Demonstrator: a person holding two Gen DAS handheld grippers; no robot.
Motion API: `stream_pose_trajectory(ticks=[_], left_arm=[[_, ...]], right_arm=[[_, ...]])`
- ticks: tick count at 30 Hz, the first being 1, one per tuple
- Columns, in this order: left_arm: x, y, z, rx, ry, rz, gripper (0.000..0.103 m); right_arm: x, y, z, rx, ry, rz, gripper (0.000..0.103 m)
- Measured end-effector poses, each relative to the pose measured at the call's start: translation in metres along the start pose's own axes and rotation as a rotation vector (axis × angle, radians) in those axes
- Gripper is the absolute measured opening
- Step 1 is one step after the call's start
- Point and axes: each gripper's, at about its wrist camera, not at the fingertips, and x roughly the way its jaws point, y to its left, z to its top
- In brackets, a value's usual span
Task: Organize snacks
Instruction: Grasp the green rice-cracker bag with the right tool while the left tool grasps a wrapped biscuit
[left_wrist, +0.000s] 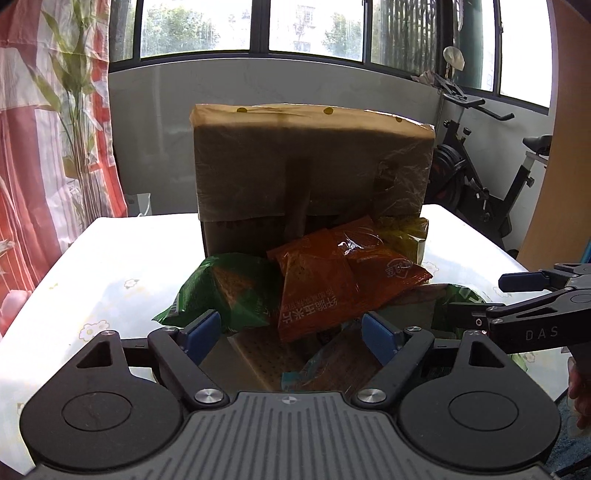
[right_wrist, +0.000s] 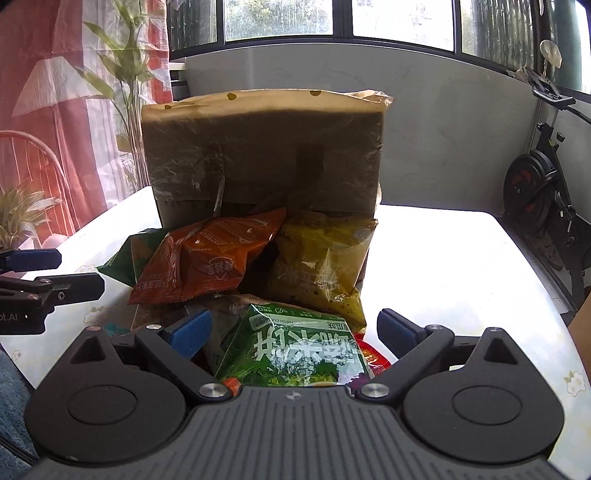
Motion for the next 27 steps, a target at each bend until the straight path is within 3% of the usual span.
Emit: stream_pose_trajectory(ticks=[4,11,13,16,18,21,27], left_arm=[[0.013,0.001,-0.012,-0.008,0.052,-0.056,0.084],[0.026,-0.005,-0.021,0.020,0.090,-0.096,0.079],[0.022,-0.008,-0.021,0.027,0.084,-0.112,0.077],[0.020,-0.008,-0.018,0.017,0.096,-0.138,0.066],[0.019,-0.008,-0.016,-0.018,0.104,-0.187,0.058],[0.019,-0.012,-0.014,-0.046,0.111,-0.264,0.056],[0.042,-0.019,-0.012,-0.121,0.187,-0.323,0.041]], right_arm=[[0.012,-0.008,-0.014,0.048,0.059,0.019,0.097],[0.010,-0.022,-0.024,0.132,0.060,0.085,0.097],[0.009,-0.022,-0.024,0.120,0.051,0.083,0.088],[0.004,-0.026,-0.025,0.124,0.028,0.093,0.078],[0.003,-0.027,-0.026,0.126,0.025,0.097,0.077],[0.004,-0.027,-0.028,0.133,0.026,0.099,0.077],[0.005,-0.027,-0.030,0.137,0.023,0.099,0.078]])
